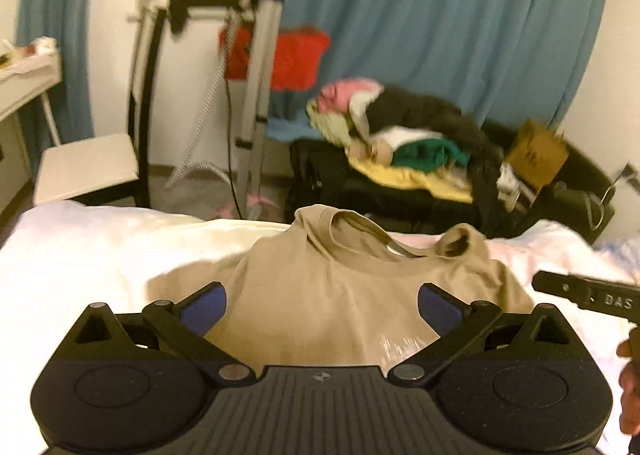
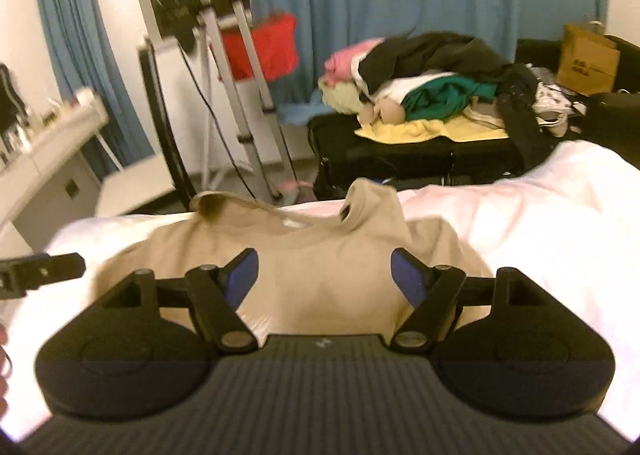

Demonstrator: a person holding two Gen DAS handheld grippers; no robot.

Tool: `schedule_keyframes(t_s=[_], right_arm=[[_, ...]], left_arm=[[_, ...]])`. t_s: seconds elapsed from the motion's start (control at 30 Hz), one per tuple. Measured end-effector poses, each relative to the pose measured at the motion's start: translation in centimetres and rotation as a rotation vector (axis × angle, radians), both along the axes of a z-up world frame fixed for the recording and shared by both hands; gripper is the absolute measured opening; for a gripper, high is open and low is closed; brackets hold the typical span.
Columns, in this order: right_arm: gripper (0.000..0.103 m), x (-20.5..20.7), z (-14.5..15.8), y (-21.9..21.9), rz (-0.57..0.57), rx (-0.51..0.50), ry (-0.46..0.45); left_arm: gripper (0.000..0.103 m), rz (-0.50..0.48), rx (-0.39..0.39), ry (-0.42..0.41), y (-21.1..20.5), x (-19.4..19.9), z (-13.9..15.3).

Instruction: Fold clothes

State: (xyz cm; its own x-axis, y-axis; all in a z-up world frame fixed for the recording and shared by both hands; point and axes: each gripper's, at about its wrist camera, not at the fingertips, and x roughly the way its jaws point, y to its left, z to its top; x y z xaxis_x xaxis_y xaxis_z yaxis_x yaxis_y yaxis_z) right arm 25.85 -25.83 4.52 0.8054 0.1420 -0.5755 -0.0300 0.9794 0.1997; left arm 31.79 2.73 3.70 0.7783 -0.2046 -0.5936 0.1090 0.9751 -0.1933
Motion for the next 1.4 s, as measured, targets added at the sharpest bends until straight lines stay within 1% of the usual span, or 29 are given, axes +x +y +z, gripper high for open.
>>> schedule_keyframes(t_s=[0.13,0.23,0.27,0.3,0.4,0.47,0.5,0.57,0.6,0.63,0.7,0.77,0.8,0.83,0.9,0.93,0.97,1.03,1.13,1.23,1.27,1.3,1.33,1.4], right_arm=[[0.075,-9.7,1.0,0.9,-0.03,0.026,-0.076],[0.075,-16.2,1.1,1.3,-0.052,0.047,-0.129],[0.075,-18.1,1.1,1.3,-0.06,0.061,-0.143],[0.075,-20.0,1.0,1.2,-0.07,0.083,-0.157],[0.075,-23.6,0.6,0.8,-0.093,0.152,-0.191],[0.075,-25.3,-0.2,0.4,-0.102,0.193,-0.205],[0.075,-26.1,-0.6,0.3,-0.106,0.211,-0.211],[0.075,-26.7,-1.7,-0.1,-0.119,0.231,-0.217],[0.075,-26.8,-2.4,-0.5,-0.12,0.239,-0.218],[0.075,-26.8,-3.1,-0.7,-0.121,0.245,-0.217],[0.075,-26.3,-4.7,-1.2,-0.126,0.254,-0.203],[0.075,-25.7,-6.3,-1.5,-0.135,0.256,-0.185],[0.075,-25.3,-7.2,-1.6,-0.144,0.26,-0.169],[0.075,-24.7,-7.9,-1.7,-0.149,0.272,-0.151],[0.074,-23.5,-9.1,-1.8,-0.148,0.307,-0.12],[0.075,-23.0,-9.6,-1.8,-0.145,0.327,-0.106],[0.075,-22.5,-9.9,-1.7,-0.14,0.339,-0.099],[0.075,-21.3,-10.5,-1.5,-0.126,0.349,-0.086],[0.074,-19.8,-11.5,-1.1,-0.108,0.354,-0.059],[0.074,-18.5,-12.5,-0.8,-0.098,0.355,-0.026],[0.075,-18.1,-12.7,-0.8,-0.095,0.355,-0.015],[0.074,-17.7,-13.0,-0.8,-0.093,0.355,-0.005],[0.075,-17.6,-13.2,-0.8,-0.094,0.351,-0.002],[0.074,-17.2,-13.5,-0.8,-0.096,0.344,0.005]], left_arm=[[0.103,0.037,-0.062,-0.076,2.2,-8.9,1.2],[0.102,0.066,-0.109,-0.133,3.8,-15.6,2.1],[0.102,0.072,-0.126,-0.14,4.3,-17.3,2.1],[0.101,0.079,-0.142,-0.139,4.7,-18.5,2.0],[0.1,0.119,-0.193,-0.123,5.9,-21.2,1.5],[0.097,0.156,-0.255,-0.08,7.0,-21.9,0.8],[0.095,0.18,-0.289,-0.051,7.7,-21.6,0.3],[0.089,0.235,-0.356,0.009,9.2,-20.7,-0.7],[0.087,0.266,-0.385,0.031,10.0,-20.1,-1.3],[0.082,0.298,-0.406,0.052,10.7,-19.2,-1.9],[0.076,0.364,-0.451,0.092,12.3,-17.3,-3.3],[0.063,0.422,-0.516,0.123,14.0,-15.2,-4.8],[0.059,0.437,-0.555,0.13,14.6,-14.1,-5.6],[0.051,0.444,-0.59,0.138,15.1,-12.9,-6.5],[0.043,0.457,-0.656,0.158,15.9,-10.3,-8.4],[0.037,0.463,-0.687,0.169,16.3,-9.0,-9.3],[0.035,0.479,-0.705,0.178,16.5,-7.7,-10.1],[0.035,0.505,-0.726,0.184,16.3,-5.2,-11.5],[0.035,0.516,-0.752,0.196,16.4,-1.8,-13.6],[0.035,0.501,-0.823,0.197,15.9,0.6,-15.1],[0.033,0.493,-0.828,0.198,15.6,1.1,-15.3],[0.026,0.49,-0.807,0.198,15.6,1.3,-15.0],[0.01,0.486,-0.78,0.198,15.6,1.5,-14.7],[0.007,0.48,-0.725,0.197,15.7,1.7,-14.0]])
